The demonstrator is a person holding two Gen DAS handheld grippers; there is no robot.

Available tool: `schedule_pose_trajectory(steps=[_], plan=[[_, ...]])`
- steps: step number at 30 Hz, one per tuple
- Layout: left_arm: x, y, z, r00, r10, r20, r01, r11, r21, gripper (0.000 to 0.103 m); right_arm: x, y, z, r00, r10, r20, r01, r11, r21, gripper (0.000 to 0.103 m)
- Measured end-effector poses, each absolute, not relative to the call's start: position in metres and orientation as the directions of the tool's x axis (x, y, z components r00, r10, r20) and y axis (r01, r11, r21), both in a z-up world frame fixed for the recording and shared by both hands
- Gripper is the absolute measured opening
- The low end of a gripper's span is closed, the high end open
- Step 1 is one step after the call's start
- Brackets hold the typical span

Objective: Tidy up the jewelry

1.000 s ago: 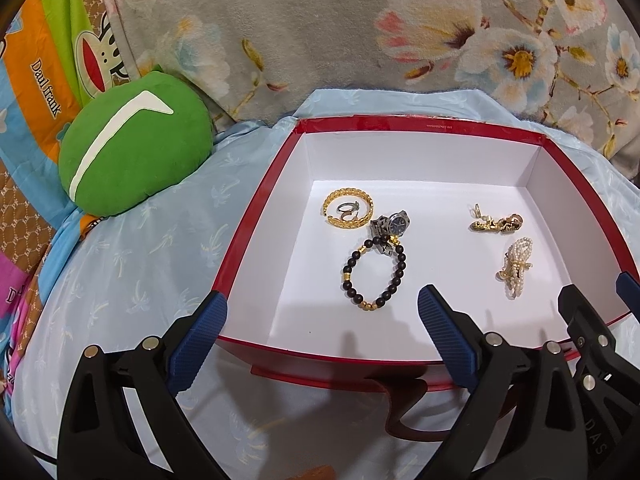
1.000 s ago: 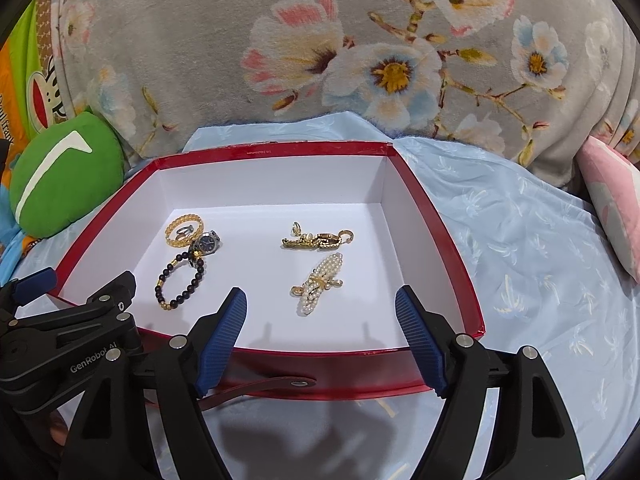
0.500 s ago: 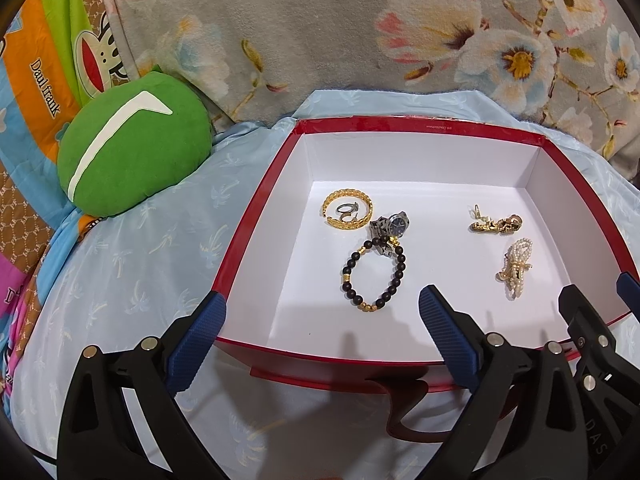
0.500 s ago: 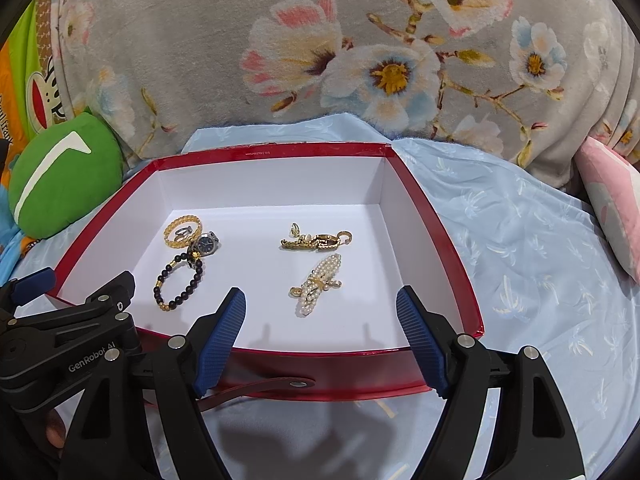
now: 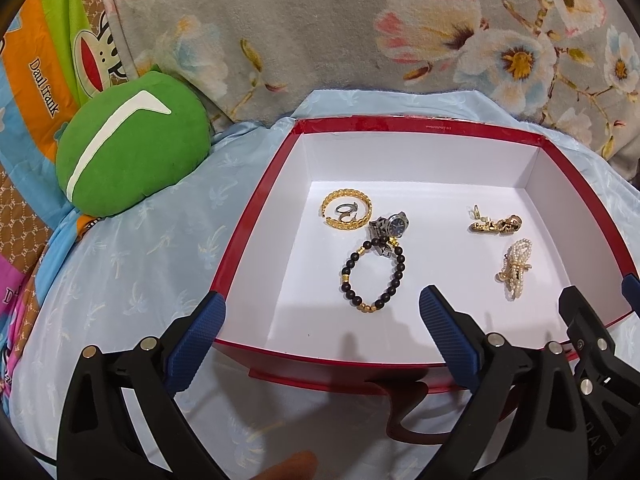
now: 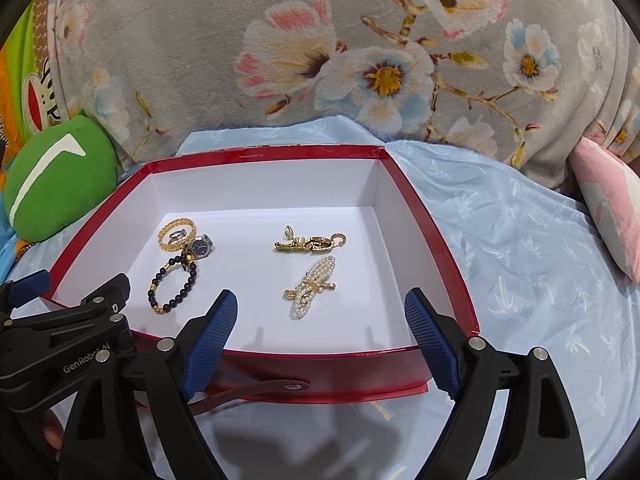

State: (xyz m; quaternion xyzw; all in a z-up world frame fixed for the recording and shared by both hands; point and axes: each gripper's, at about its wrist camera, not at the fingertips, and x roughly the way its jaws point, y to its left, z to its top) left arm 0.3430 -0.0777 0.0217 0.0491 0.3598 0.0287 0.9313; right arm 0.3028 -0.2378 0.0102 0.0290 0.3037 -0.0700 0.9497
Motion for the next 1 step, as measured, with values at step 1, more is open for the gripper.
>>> schedule_pose_trajectory(steps=[1], plan=[[0.3431, -0.0776, 0.0217, 0.739, 0.088, -0.668, -0.017, 0.994, 0.112, 0.095, 0.303, -0.238, 0.0102, 0.806, -0.115, -0.581, 0.15, 0.989, 0.012, 0.085]])
